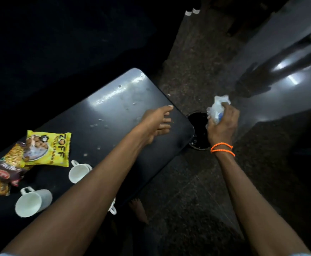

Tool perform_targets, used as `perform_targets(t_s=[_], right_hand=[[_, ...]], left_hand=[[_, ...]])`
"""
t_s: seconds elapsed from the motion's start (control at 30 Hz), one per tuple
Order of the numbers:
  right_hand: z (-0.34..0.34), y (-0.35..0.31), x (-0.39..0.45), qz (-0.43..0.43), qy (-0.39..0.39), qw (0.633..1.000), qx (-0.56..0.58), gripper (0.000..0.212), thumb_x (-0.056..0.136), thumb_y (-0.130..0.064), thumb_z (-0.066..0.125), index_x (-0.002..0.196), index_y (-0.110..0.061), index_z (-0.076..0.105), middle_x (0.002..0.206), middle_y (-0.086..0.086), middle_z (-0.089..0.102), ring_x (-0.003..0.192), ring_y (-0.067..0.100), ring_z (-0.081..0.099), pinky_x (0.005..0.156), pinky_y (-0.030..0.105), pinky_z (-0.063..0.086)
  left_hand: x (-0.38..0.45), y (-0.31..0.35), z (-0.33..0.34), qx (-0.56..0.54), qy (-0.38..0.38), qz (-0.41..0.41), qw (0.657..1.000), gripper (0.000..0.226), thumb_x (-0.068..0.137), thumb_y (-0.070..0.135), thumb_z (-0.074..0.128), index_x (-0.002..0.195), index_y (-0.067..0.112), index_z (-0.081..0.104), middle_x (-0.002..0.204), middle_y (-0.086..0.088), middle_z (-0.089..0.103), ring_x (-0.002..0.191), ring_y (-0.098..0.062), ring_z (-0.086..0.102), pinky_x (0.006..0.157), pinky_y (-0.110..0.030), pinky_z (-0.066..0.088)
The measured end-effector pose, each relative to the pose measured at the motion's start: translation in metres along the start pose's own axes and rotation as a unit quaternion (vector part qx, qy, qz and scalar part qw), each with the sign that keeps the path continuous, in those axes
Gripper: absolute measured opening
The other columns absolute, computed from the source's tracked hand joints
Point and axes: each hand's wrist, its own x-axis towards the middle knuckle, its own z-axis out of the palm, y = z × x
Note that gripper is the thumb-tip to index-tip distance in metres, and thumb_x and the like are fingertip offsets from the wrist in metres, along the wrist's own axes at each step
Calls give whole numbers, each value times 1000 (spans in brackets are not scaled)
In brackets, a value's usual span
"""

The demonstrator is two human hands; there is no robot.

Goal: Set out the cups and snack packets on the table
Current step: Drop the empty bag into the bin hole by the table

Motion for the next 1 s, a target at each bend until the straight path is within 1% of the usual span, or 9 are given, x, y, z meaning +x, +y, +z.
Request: perform_targets(t_s=[0.07,0.13,0.2,0.27,0.33,0.5,0.77,0.9,1.0], right_hand=[[7,30,16,37,-49,997,-52,59,81,-21,74,136,-6,55,126,23,53,110,43,57,97,46,49],[15,51,26,72,-131,980,-131,85,74,-32,82,147,-15,42,139,20,45,117,46,54,97,51,48],[24,65,33,95,-195,950,-225,112,66,-43,89,156,-20,26,156,18,31,133,47,42,103,57,43],[31,72,38,104,-206,934,-274,120,68,-44,89,160,-20,15,164,20,20,145,47,28,108,63,36],[36,74,41,99,-204,932,-282,116,74,-40,87,160,-18,13,164,22,17,147,47,24,109,63,34],[53,48,35,46,-244,943,-221,100,77,-34,82,156,-15,24,156,22,31,135,47,41,105,59,44],[105,-75,-6,-99,-286,948,-98,90,77,-25,82,152,-8,35,148,26,38,126,50,48,104,54,46],[137,-152,-35,-188,-310,932,-15,80,77,-20,80,147,-5,44,141,27,45,124,47,50,104,51,48],[159,-211,-68,-235,-388,891,34,70,82,-20,77,145,-8,48,141,21,49,126,40,51,106,46,46]], left_hand=[[7,-4,-2,-4,25,4,1000,30,101,40,63,108,11,66,120,-14,72,98,-27,69,73,-32,58],[15,-7,-5,-9,41,11,999,24,101,38,63,99,14,66,111,-9,71,96,-25,70,69,-30,56],[23,-9,-12,-15,54,23,998,22,100,37,63,97,15,67,107,-7,72,95,-23,71,68,-29,55],[30,-10,-22,-19,63,37,997,21,99,36,64,96,16,68,102,-6,74,90,-21,73,67,-28,56],[35,-9,-33,-29,70,45,996,20,98,37,65,95,17,70,98,-4,76,86,-18,75,66,-27,58],[38,-7,-70,-71,103,62,990,20,96,37,66,94,18,72,94,-2,78,86,-18,77,69,-27,59],[-2,-8,-170,-187,174,55,965,17,101,31,59,90,19,65,85,0,70,76,-15,68,66,-25,50],[-23,-23,-232,-207,273,71,937,17,101,25,60,86,19,65,78,1,68,69,-12,66,58,-21,48],[-36,-39,-284,-189,383,74,901,12,97,15,61,85,16,64,72,-2,64,62,-15,58,52,-25,38]])
